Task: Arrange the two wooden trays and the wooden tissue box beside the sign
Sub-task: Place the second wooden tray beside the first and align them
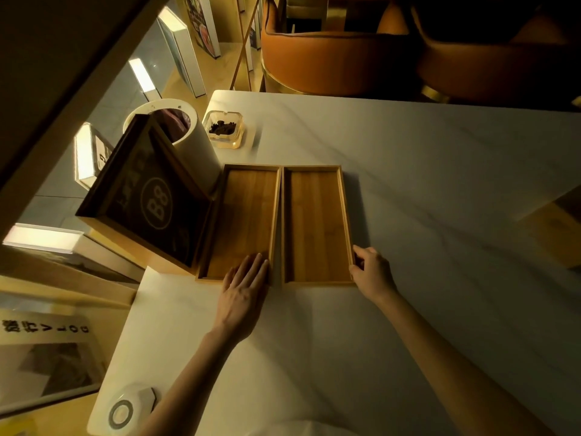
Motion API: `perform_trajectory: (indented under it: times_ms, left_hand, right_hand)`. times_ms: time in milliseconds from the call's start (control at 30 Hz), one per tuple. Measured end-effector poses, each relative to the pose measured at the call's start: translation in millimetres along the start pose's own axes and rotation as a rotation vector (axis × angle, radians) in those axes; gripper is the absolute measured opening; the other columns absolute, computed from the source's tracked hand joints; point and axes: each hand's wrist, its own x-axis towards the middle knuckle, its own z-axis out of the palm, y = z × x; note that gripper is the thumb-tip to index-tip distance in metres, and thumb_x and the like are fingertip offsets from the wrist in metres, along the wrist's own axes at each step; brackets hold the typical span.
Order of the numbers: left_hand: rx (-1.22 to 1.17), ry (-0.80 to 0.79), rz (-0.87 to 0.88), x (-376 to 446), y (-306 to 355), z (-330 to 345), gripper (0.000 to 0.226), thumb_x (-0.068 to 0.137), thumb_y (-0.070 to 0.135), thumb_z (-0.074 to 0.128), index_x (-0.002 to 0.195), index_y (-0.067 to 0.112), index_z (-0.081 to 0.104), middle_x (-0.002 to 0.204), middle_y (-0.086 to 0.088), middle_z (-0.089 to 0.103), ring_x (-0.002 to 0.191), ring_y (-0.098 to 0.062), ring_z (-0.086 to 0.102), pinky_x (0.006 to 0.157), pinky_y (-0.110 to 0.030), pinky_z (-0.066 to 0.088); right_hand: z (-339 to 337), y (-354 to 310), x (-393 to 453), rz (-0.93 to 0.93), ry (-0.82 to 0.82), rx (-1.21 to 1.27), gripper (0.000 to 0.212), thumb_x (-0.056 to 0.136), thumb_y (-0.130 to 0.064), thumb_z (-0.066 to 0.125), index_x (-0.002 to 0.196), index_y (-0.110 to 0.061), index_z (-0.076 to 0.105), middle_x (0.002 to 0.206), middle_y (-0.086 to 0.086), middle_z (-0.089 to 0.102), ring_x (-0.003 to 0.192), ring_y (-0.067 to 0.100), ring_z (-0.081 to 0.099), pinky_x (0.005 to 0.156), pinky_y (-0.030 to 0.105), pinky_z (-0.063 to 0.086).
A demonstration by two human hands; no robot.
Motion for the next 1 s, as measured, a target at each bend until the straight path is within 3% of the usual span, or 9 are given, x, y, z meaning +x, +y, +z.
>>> perform_trajectory:
  times_ms: [100, 300, 467, 600, 767, 1000]
  left_hand:
    - [0.007, -0.008, -0.010, 0, 0, 0, 0.055, 0.092, 0.044, 0.004, 0.139, 0.020, 0.017, 0.147, -0.005, 0.031, 0.134, -0.025, 0.015, 0.106, -0.046, 0.015]
    - [-0.050, 0.005, 0.001, -1, 4, 0, 0.055, 0.088, 0.043, 0.009, 0.138, 0.023, 0.002, 0.147, 0.002, 0.007, 0.138, -0.026, 0.003, 0.109, -0.042, 0.004]
    - [-0.044, 0.016, -0.008, 0, 6, 0, 0.051, 0.092, 0.035, 0.025, 0.138, 0.021, 0.008, 0.148, -0.002, 0.017, 0.138, -0.029, 0.011, 0.108, -0.045, 0.006]
    - [-0.025, 0.005, 0.001, 0, 5, 3, 0.055, 0.088, 0.044, 0.009, 0.138, 0.023, 0.003, 0.149, 0.000, 0.012, 0.137, -0.027, 0.004, 0.108, -0.044, 0.004]
    - [-0.021, 0.022, 0.013, 1, 4, 3, 0.062, 0.085, 0.055, -0.004, 0.137, 0.022, 0.005, 0.145, 0.002, 0.011, 0.136, -0.027, 0.008, 0.108, -0.046, 0.008]
    - [0.019, 0.014, 0.007, 3, 4, 1, 0.057, 0.090, 0.047, 0.014, 0.136, 0.019, 0.030, 0.142, -0.006, 0.040, 0.131, -0.031, 0.032, 0.102, -0.049, 0.025]
  right_hand:
    - [3, -1, -2, 0.002, 0.004, 0.013, 0.048, 0.089, 0.000, 0.050, 0.135, -0.003, 0.038, 0.133, 0.020, 0.047, 0.117, 0.033, 0.052, 0.097, 0.041, 0.050]
    - [9, -2, -5, 0.020, 0.011, 0.035, 0.048, 0.089, 0.001, 0.050, 0.135, -0.004, 0.038, 0.134, 0.019, 0.046, 0.118, 0.033, 0.051, 0.096, 0.041, 0.050]
    - [15, -7, -7, 0.029, 0.026, 0.020, 0.047, 0.089, 0.000, 0.049, 0.135, -0.003, 0.038, 0.136, 0.018, 0.044, 0.121, 0.031, 0.049, 0.097, 0.036, 0.047]
    - [17, -9, -9, 0.031, 0.038, 0.010, 0.047, 0.090, 0.000, 0.048, 0.135, -0.003, 0.037, 0.137, 0.018, 0.043, 0.122, 0.031, 0.048, 0.098, 0.034, 0.045]
    - [16, -8, -9, 0.023, 0.029, 0.007, 0.047, 0.090, 0.000, 0.049, 0.135, -0.003, 0.037, 0.136, 0.019, 0.044, 0.120, 0.031, 0.049, 0.096, 0.034, 0.046]
    - [14, -9, -8, 0.021, 0.033, 0.009, 0.047, 0.089, 0.000, 0.049, 0.135, -0.002, 0.038, 0.135, 0.018, 0.044, 0.120, 0.031, 0.049, 0.097, 0.035, 0.047]
